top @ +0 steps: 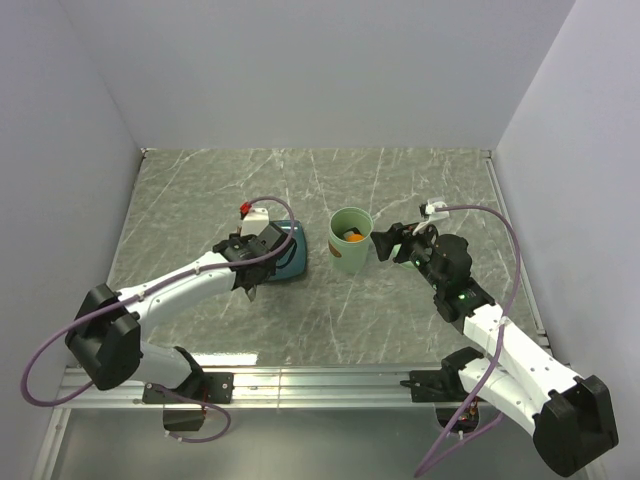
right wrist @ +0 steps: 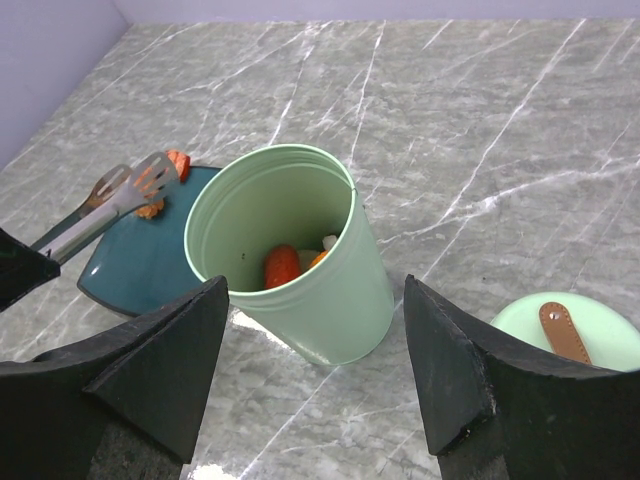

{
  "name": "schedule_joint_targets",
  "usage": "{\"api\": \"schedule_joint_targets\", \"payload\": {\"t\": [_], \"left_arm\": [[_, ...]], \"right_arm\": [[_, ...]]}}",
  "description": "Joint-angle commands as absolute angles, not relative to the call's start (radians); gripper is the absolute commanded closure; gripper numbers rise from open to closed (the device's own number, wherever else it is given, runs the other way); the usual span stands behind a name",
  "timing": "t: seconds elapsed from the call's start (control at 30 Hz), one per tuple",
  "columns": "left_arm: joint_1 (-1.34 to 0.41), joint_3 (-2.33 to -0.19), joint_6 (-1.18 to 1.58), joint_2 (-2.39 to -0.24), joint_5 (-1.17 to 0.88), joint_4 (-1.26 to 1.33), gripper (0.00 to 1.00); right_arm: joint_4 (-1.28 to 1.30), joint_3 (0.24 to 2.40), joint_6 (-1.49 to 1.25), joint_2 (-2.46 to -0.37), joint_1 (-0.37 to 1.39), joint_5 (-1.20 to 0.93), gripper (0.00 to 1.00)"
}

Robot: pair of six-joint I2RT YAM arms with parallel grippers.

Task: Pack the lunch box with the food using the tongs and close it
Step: Pick up the food using the clamp

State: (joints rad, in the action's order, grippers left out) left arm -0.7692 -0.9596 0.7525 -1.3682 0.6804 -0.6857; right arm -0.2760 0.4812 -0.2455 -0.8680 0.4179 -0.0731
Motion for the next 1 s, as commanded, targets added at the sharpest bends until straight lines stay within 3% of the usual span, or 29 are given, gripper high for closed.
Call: {"api": "schedule_joint_targets", "payload": {"t": [0.0,0.2,0.5,0.97], "left_arm": [[-0.759,-0.968,0.718,-1.382,0.663,-0.644,0.44],[-0.759,-0.971,0.723,-1.381,0.669,-0.664,0.61],[-0.758,-0.985,0.716,-1.350,0.684,-0.686,0.75],[-0.769,-1.043,0.673,-1.227,0.689,-0.693,0.80]], "right_arm": [[-0.313,0.476,-0.249,-0.862,0.408,-0.081,0.22],[-0.313,0.476,-0.249,-0.862,0.407,-0.083,0.22],[-0.313,0.471,-0.252,-0.858,0.403,-0.084,0.22],[-0.310,0.477,-0.252,-0.865,0.399,-0.075,0.22]]}}
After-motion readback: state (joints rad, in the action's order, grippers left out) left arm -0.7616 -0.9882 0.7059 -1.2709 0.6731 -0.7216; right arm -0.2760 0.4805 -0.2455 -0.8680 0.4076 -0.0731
